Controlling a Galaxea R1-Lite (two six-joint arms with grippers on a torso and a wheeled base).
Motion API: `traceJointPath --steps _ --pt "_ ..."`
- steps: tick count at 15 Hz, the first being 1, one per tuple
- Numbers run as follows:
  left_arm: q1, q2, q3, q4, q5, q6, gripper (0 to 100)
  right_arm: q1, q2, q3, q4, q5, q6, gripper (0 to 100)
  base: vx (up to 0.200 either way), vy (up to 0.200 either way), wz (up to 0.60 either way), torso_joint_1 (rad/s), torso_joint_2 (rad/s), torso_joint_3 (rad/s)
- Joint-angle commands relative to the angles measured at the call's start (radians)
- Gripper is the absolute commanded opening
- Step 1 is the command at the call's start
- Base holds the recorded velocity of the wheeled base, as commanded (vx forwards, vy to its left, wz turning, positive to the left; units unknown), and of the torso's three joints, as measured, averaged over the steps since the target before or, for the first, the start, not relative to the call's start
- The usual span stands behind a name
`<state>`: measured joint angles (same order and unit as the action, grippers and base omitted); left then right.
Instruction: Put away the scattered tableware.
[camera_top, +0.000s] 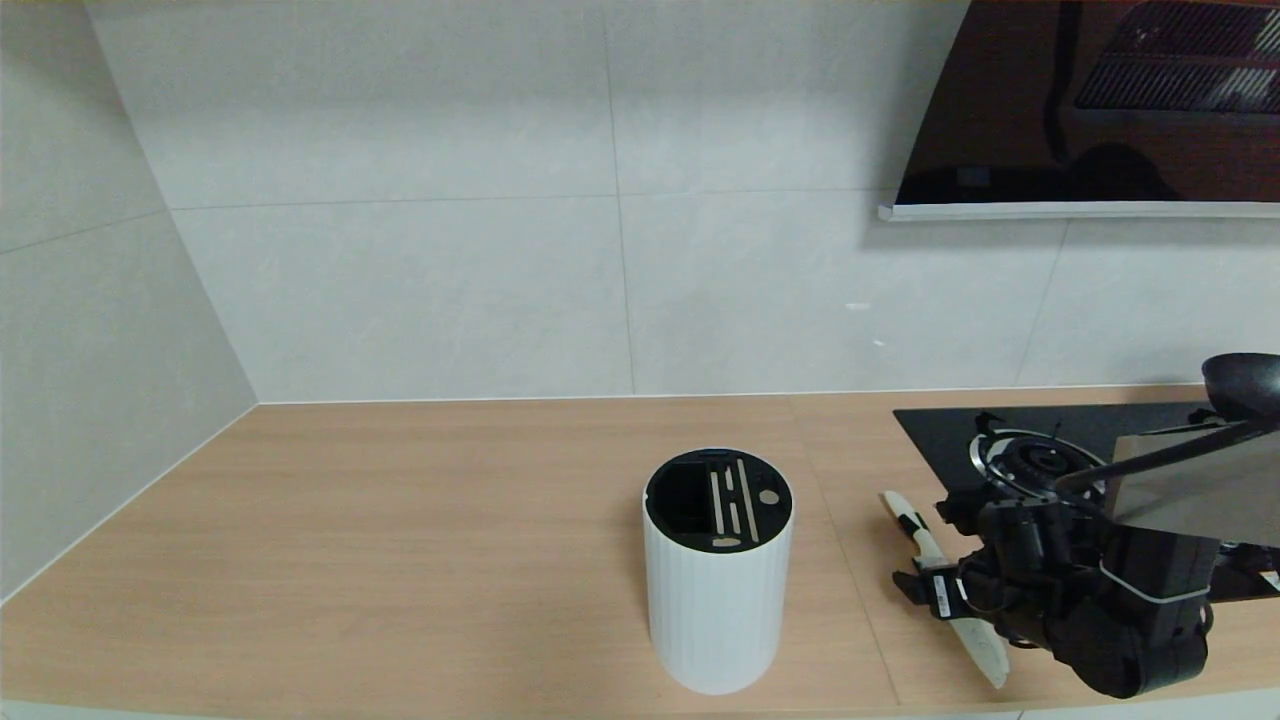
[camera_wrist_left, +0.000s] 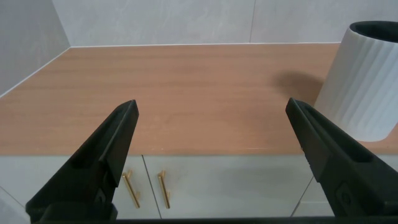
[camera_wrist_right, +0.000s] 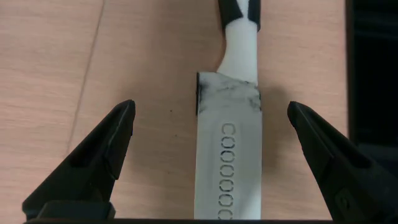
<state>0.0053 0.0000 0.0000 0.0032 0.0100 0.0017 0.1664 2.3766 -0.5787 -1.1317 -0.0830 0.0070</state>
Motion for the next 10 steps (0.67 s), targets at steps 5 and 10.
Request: traceJointPath --steps 5,10 --pt "0.001 0.0 0.0 0.0 0.001 0.0 100 -0.008 0.027 -0.023 -0.002 -0.009 0.005 100 0.0 0.0 0.0 0.0 0.0 0.0" --pt "0.001 0.0 0.0 0.0 0.001 0.0 100 -0.022 0.041 -0.036 0.0 -0.009 0.005 0 0.0 0.0 0.0 0.0 0.0 0.0"
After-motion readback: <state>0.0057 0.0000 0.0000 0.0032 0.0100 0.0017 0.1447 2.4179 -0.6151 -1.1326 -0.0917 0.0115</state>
